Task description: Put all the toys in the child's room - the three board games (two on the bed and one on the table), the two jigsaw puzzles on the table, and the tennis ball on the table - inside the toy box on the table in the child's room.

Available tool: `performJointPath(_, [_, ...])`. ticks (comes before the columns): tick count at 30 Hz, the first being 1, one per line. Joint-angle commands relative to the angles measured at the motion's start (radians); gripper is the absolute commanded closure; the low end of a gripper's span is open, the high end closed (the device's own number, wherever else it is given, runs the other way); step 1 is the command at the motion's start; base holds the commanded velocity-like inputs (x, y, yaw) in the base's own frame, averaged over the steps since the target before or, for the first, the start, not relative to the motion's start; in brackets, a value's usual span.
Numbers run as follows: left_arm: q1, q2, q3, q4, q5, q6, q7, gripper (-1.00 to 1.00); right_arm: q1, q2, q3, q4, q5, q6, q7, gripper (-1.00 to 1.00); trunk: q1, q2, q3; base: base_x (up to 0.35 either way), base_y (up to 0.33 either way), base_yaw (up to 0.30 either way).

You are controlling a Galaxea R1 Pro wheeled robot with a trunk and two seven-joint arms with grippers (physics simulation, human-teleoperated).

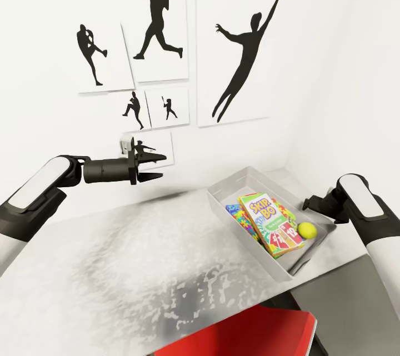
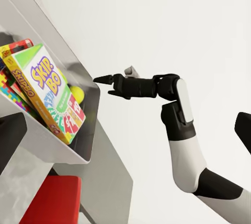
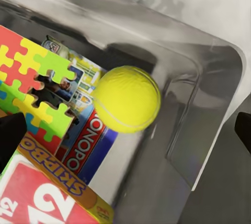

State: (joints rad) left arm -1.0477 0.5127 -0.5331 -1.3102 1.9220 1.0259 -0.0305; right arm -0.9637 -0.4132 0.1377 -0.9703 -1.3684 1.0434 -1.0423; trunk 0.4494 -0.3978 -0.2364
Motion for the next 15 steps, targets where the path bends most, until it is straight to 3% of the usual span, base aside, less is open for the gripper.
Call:
performJointPath(1, [-0.002, 0.001, -0.002, 0.0, 0.0, 0.0, -0.003, -1.0, -0.001, -0.001, 0.003, -0.001, -0.009, 0.004, -0.01, -1.0, 0.001, -0.002, -0.002, -0.059, 0.0, 0.0])
performJointPath(15, [-0.001, 0.0, -0.002, 0.0, 0.002, -0.001, -0.003, -1.0, -0.002, -0.002, -0.01, -0.003, -0.01, 0.004, -0.01, -1.0, 0.001, -0.002, -0.002, -0.086, 0.0, 0.0])
